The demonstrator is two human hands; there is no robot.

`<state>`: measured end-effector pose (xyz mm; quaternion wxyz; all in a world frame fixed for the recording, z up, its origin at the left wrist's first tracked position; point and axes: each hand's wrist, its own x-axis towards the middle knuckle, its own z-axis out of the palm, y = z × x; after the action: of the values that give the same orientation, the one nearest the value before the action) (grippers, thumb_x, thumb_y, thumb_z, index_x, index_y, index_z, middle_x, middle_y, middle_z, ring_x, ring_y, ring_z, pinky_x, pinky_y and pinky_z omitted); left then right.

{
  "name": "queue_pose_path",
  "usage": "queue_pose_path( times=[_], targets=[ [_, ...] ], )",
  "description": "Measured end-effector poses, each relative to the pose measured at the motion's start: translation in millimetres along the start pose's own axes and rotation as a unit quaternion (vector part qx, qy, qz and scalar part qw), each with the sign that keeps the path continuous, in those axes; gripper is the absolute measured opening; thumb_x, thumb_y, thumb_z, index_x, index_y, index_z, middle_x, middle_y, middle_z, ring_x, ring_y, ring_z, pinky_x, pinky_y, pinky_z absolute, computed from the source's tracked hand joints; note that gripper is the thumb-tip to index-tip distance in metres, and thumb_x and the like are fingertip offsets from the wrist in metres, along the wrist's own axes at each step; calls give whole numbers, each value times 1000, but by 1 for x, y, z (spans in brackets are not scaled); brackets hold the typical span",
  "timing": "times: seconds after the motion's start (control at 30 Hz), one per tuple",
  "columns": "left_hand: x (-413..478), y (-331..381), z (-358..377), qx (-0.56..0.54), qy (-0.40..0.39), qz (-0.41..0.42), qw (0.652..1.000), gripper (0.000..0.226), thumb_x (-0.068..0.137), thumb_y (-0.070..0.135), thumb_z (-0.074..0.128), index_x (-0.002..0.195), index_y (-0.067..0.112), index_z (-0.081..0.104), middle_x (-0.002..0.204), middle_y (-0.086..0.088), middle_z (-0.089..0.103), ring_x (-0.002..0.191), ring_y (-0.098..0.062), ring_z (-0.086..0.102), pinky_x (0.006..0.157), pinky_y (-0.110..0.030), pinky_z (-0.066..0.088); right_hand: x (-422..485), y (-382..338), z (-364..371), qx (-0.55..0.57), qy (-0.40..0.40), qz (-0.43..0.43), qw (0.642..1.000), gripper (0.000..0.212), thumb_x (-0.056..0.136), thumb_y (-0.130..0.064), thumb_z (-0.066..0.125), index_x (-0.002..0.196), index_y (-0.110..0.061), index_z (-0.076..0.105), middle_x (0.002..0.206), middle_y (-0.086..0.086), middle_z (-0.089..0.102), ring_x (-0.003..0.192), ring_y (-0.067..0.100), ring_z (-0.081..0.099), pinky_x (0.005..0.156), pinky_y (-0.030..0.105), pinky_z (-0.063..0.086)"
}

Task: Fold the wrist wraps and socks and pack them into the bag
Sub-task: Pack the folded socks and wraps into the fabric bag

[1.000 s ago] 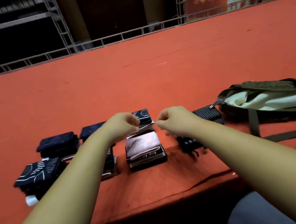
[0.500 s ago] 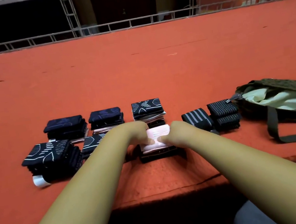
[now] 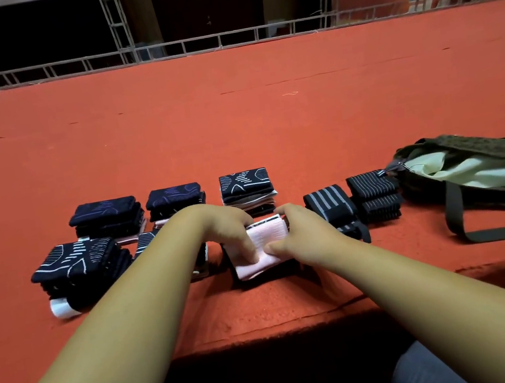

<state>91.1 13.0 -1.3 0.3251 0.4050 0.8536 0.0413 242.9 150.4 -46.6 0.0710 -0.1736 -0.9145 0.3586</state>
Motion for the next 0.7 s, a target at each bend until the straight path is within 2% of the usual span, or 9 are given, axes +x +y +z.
queue_pose_path(
  times=[0.07,0.13,0.27,0.33,0.43,0.5,0.57,0.63,0.7],
  targets=[
    [-5,-1,1,-68,-1,33,997,34,83,31,86,111,25,69,103,-1,77,90,-15,74,79,-32,58,-2,0,-9,22,2,-34,999,77,77,-30,90,145,-20,54,135,-5,58,117,10,59,94,25,46],
    [-10,-3,-1,-154,9,63,986,31,87,31,81,112,20,65,99,3,73,90,-13,69,76,-30,53,0,0,-23,41,8,-67,997,84,76,-27,91,150,-22,51,137,-8,56,119,6,56,95,20,41],
    [-14,3,-15,-264,76,122,954,50,77,36,79,117,9,63,99,0,66,87,-15,63,73,-35,45,6,-6,-58,69,50,-120,989,81,79,-25,90,149,-25,51,134,-9,59,117,6,60,98,21,46],
    [-13,16,-23,-319,135,154,926,42,77,33,79,112,12,66,94,0,67,83,-15,61,69,-34,43,7,-6,-74,82,105,-118,984,81,83,-31,88,153,-23,48,139,-7,56,123,6,57,103,23,46],
    [-6,42,-33,-413,180,208,868,42,79,28,83,116,12,68,101,-5,71,94,-20,64,83,-41,45,7,1,-96,157,160,-50,973,84,86,-49,83,156,-23,45,140,-10,57,125,9,58,106,31,46],
    [1,64,-34,-459,177,238,837,41,80,22,84,117,13,69,106,-7,72,99,-21,69,89,-43,51,4,9,-112,231,156,-29,960,69,88,-55,80,144,-22,59,130,-12,70,116,7,65,98,23,51],
    [11,89,-32,-495,165,258,814,48,78,21,87,121,11,68,114,-11,72,112,-27,71,100,-49,55,-3,20,-129,272,141,-37,951,39,94,-48,76,124,-22,73,114,-8,78,106,8,71,86,19,54],
    [21,115,-28,-530,144,278,788,56,81,15,86,131,4,63,123,-13,71,124,-31,68,106,-52,55,-8,35,-145,291,142,-42,945,31,95,-45,77,116,-23,77,111,-7,80,107,10,74,93,31,56],
    [32,138,-23,-554,118,286,773,59,84,10,81,137,0,57,123,-15,72,126,-31,67,106,-53,56,-12,53,-161,309,155,-38,938,30,93,-39,79,116,-20,77,112,-5,81,109,14,75,96,40,57]
  ],
)
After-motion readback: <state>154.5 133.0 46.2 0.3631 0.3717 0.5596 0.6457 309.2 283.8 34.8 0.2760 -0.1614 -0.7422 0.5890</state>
